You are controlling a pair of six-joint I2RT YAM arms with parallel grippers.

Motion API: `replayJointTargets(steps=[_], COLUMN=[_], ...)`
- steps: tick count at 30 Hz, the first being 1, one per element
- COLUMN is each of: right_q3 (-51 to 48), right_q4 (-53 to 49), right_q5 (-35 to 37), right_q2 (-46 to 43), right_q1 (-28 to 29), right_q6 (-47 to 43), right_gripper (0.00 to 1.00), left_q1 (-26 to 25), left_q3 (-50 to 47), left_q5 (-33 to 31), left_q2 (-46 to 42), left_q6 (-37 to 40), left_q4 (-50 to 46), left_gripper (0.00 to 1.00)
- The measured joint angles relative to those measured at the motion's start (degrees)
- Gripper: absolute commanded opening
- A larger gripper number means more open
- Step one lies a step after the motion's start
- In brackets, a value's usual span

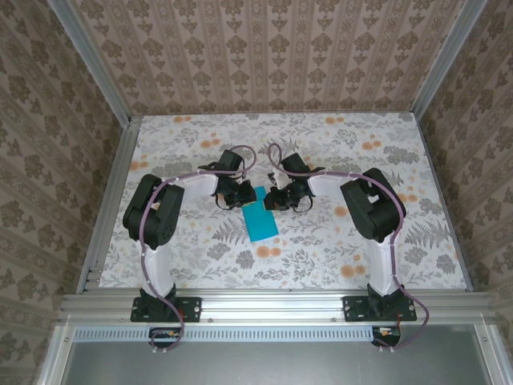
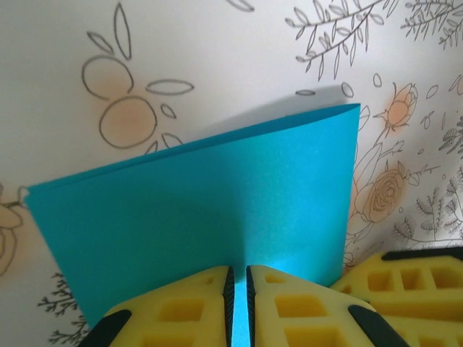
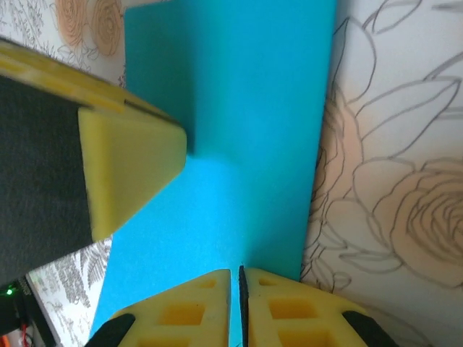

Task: Fold a paper plane with a square sheet of paper (pick it up from the middle)
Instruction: Fold the square sheet of paper in half at the center of the table.

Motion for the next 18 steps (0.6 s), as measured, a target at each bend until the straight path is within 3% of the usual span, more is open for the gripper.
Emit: replayJointTargets(steps=[18], right_q3=[-4.83], right_q4=[-2.32], right_q5=[-0.24], right_q2=[-4.15], right_q1=[0.96], right_q6=[3.52], right_gripper=[0.08], left_q1=[-0.81], left_q3=[1.75], left_q5=[-1.33], left_q2=[1.18], left_q6=[0.22], left_q4=[-0.90], left_gripper=[0.16])
